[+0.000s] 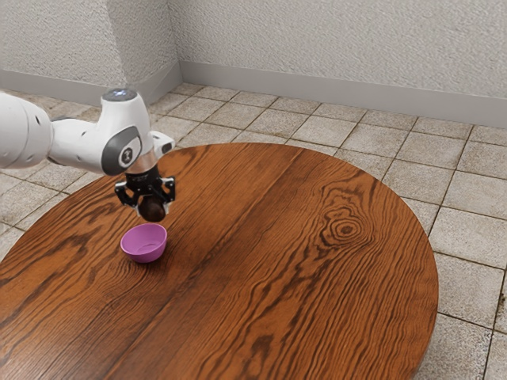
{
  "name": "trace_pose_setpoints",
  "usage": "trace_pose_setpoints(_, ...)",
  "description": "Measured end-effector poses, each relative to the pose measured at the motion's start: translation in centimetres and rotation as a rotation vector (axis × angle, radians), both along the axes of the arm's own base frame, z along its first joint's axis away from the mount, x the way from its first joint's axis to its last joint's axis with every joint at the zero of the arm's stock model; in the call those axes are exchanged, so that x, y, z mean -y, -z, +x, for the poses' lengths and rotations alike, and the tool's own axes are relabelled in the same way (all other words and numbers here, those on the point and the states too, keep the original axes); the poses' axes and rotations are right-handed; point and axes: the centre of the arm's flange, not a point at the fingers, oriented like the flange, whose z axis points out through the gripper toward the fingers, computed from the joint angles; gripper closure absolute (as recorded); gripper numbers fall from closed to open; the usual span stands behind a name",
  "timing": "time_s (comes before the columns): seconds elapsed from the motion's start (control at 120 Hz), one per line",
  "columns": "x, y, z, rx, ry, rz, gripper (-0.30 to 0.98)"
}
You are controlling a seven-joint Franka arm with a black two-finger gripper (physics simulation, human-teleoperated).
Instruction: Place the pear in the bowl.
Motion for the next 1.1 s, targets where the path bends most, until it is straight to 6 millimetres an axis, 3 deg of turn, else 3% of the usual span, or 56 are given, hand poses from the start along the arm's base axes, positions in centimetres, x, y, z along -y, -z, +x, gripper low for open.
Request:
trace_pose_setpoints(0.183,-1.0,0.7,-2.8,-0.038,-0.023,-0.010,0.30)
trace_pose_setpoints(0.342,-0.9,0.6,-3.7,-0.078,-0.029,-0.016,0.31)
trace_pose_setpoints(0.583,-0.3,2.2,-3.8,-0.138,-0.024,-0.020,0.33)
trace_pose_setpoints(0.85,-0.1,2.5,-3.4,-0.145,-0.020,-0.025,0.13)
trace_pose_setpoints(0.9,0.5,1.1,-3.3,-0.123,-0.009,-0.025,0.10)
trace_pose_setpoints(0.933,1.9,-0.5,-3.0,-0.096,0.016,-0.024,0.09)
trace_pose_setpoints(1.025,7.7,-6.5,-3.0,-0.015,0.116,-0.031,0.07)
trace_pose_setpoints(1.1,10.4,-12.1,-2.8,0.030,0.164,-0.053,0.05)
